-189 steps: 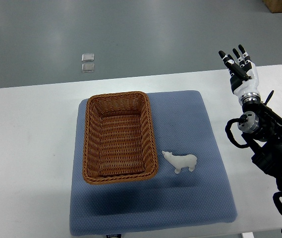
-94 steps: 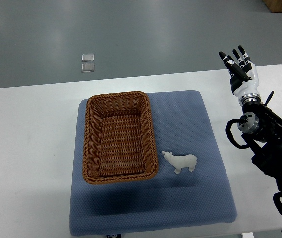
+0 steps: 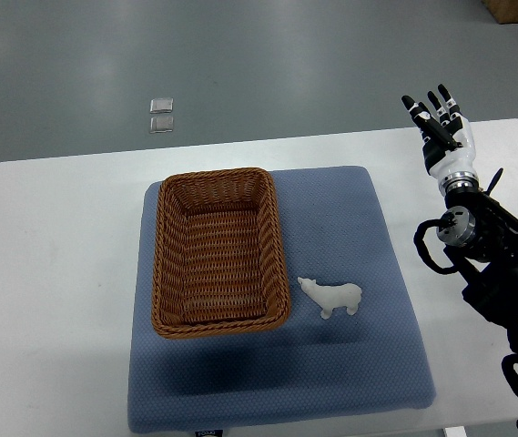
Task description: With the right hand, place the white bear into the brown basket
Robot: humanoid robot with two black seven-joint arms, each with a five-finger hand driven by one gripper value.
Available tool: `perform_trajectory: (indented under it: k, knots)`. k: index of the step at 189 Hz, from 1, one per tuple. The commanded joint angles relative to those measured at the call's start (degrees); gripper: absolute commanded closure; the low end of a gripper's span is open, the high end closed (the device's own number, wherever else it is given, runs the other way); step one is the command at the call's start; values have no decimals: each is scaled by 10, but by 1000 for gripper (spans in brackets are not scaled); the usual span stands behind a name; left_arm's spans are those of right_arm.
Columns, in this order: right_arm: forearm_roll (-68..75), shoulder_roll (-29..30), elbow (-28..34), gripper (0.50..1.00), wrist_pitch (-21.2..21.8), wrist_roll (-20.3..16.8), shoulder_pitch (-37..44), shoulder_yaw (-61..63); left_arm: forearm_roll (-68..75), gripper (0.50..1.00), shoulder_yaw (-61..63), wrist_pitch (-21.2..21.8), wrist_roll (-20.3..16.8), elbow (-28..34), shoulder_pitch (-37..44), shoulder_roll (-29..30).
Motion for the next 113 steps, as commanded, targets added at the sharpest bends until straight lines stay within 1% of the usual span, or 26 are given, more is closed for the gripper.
perform_trajectory:
  k: [1,24,60,88,113]
  knots:
    - [0,-1,6,576,0,0,-2,-2,0,500,0,0,0,0,-1,0]
    - [0,-2,16,576,-2,-2,-3,-7,0,500,0,0,0,0,0,0]
    - [0,-26,21,576,-6,-5,-6,-16,0,500,0,0,0,0,0,0]
    - [-7,-53,52,576,-20,-6,-13,-23,1,500,0,0,0,0,-1,0]
    - [-11,-89,87,579,-32,-7,-8,-79,0,500,0,0,0,0,0,0]
